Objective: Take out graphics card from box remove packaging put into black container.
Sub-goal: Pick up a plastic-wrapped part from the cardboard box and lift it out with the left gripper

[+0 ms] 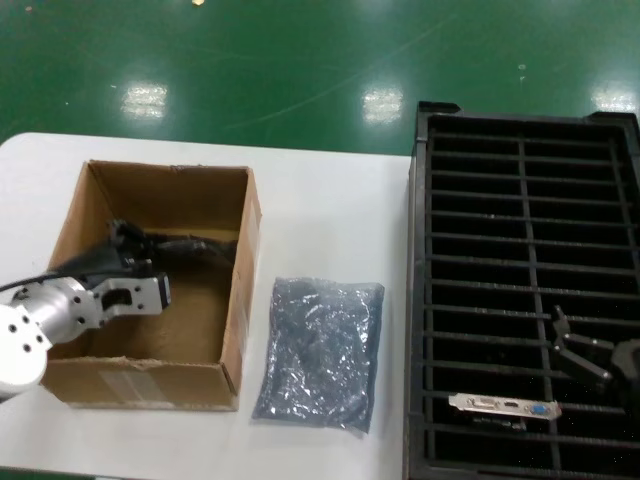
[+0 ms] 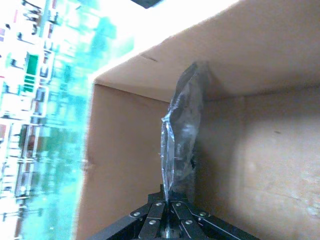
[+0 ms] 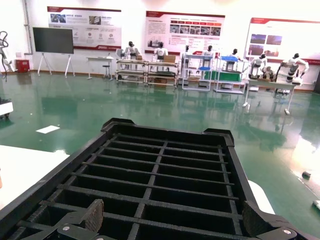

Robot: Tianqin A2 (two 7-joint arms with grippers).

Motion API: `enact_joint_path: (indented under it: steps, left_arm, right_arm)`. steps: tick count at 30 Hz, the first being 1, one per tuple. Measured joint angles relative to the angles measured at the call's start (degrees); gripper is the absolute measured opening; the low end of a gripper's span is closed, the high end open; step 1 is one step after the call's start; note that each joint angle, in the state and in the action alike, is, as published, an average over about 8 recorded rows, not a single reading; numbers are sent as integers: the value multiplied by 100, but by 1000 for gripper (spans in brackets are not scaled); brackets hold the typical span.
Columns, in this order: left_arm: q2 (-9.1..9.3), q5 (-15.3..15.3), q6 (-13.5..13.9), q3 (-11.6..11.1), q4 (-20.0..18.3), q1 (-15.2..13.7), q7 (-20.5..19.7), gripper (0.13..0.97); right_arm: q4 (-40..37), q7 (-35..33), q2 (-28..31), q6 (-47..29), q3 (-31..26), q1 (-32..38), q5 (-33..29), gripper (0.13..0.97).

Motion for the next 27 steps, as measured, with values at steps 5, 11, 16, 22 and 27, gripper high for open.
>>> enact_joint_path:
  steps: [5,11,16,22,27]
  left_arm:
    - [-112,488,40,-305,-778,304,-510,138]
    - [-210,1005,141,-795,-1750,754,-988,138]
    - [-251,1330,254,-1266,-2638,1203,-1301,138]
    - [-265,1522,374,-1780,-3657,1761,-1554,138]
    - [-285,1554,459,-2118,-4354,2229,-1687,138]
  right_arm:
    - [0,0,0,0,0,0,0,966]
    - [0,0,0,0,0,0,0,966]
    - [0,0,0,0,0,0,0,966]
    - [0,0,0,0,0,0,0,966]
    - [0,0,0,0,0,0,0,966]
